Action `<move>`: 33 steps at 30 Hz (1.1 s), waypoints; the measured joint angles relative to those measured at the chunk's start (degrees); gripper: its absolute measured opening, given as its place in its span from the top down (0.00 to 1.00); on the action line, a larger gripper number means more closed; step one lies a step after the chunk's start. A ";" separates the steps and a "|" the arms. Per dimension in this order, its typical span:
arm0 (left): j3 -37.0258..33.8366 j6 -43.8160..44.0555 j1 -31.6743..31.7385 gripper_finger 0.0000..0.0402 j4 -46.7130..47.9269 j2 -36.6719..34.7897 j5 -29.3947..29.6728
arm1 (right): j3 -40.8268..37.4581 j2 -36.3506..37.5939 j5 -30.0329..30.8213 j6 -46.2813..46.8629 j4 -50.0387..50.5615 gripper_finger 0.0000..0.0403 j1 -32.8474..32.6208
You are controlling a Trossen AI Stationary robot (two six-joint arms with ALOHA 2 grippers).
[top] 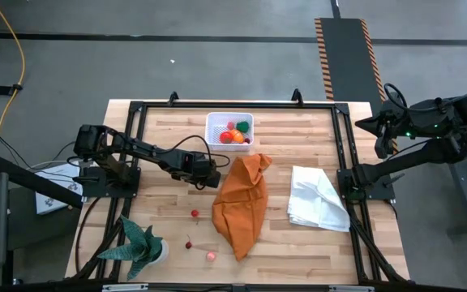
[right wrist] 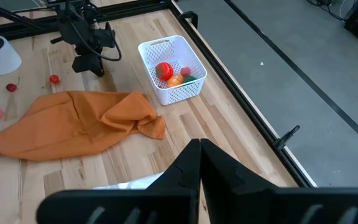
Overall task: Pick and placing Produce into tupperware
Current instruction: Put the black cherry into the white basket
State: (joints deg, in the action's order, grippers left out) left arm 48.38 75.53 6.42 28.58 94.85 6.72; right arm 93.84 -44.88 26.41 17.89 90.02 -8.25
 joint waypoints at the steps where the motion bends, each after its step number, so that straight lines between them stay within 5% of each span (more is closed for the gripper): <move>1: 0.00 0.00 0.00 0.71 0.00 0.00 0.00 | 0.00 0.00 0.00 0.00 0.00 1.00 0.00; 33: 0.00 0.00 0.00 0.71 -0.11 0.00 -0.45 | 0.00 0.00 -0.02 -0.01 0.00 1.00 0.00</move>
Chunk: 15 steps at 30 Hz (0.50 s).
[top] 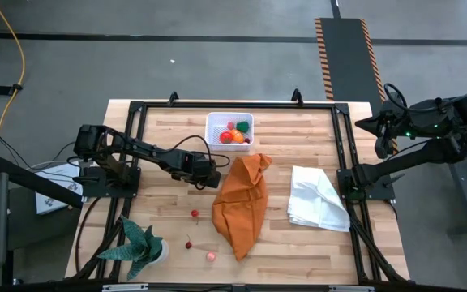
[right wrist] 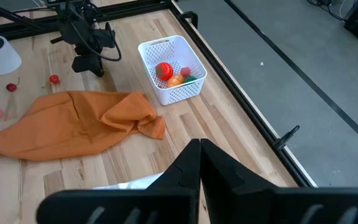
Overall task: Pick and placing Produce into tupperware
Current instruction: Put the black cherry into the white basket
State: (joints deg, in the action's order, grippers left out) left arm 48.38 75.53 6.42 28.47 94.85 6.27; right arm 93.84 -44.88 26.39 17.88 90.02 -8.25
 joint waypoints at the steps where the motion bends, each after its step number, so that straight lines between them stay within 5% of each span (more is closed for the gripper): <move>1: 0.00 0.00 0.00 0.72 0.00 0.00 -0.13 | 0.00 -0.02 0.00 -0.01 0.00 1.00 0.00; 15: 0.71 -0.14 -0.02 0.72 0.30 0.07 -1.09 | 0.00 0.00 0.01 -0.23 -0.01 1.00 0.00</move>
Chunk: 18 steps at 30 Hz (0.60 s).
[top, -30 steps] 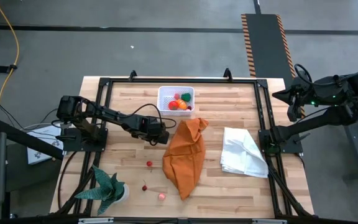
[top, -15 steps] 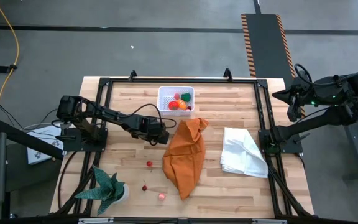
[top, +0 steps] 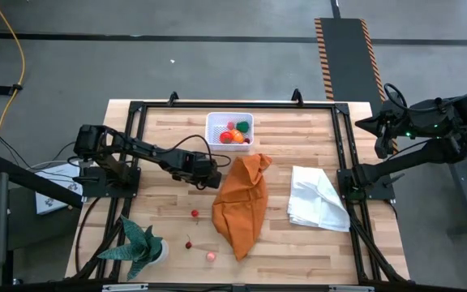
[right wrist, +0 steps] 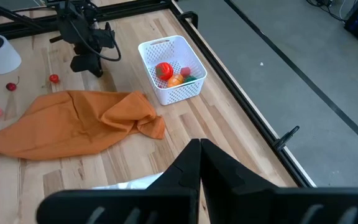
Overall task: Pick and placing Produce into tupperware
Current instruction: Put the black cherry into the white basket
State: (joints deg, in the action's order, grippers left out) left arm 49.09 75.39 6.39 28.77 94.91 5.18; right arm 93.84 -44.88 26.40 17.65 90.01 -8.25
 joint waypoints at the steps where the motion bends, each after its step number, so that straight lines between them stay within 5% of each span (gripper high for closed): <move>1: 0.41 -0.18 0.01 0.72 -0.04 0.00 0.02 | 0.00 -0.02 -0.01 0.00 0.01 1.00 0.00; 18: 11.92 -6.62 0.00 0.74 9.68 0.00 3.51 | 0.00 -0.02 -0.01 -0.17 0.01 1.00 0.00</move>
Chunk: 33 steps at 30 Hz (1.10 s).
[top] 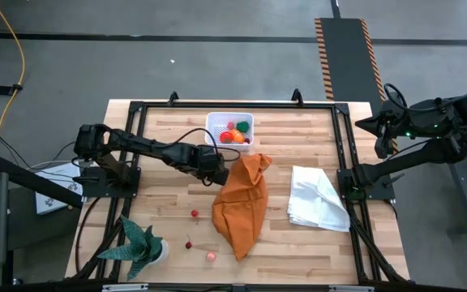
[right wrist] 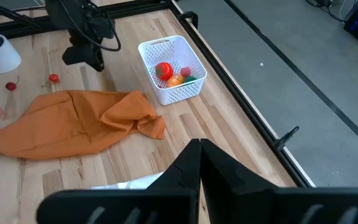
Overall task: Pick and placing Produce into tupperware
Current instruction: Put the black cherry into the white basket
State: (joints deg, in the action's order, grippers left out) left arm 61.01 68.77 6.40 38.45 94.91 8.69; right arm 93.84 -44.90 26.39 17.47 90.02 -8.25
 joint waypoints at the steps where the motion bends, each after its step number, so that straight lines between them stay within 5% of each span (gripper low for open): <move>1: 1.15 -0.57 0.02 0.74 0.93 -0.02 0.40 | 0.00 0.02 0.00 0.00 0.00 1.00 0.00; 15: 15.36 -9.30 0.69 0.73 12.53 -0.09 7.61 | 0.00 0.00 0.00 -0.02 0.00 1.00 0.00; 33: 20.94 -28.29 14.74 0.72 14.26 -0.09 -0.33 | 0.00 0.00 0.00 1.87 -0.02 1.00 0.00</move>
State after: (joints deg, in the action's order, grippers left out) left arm 81.95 40.48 21.14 52.71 94.83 8.36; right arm 93.84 -44.90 26.39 19.35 90.00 -8.25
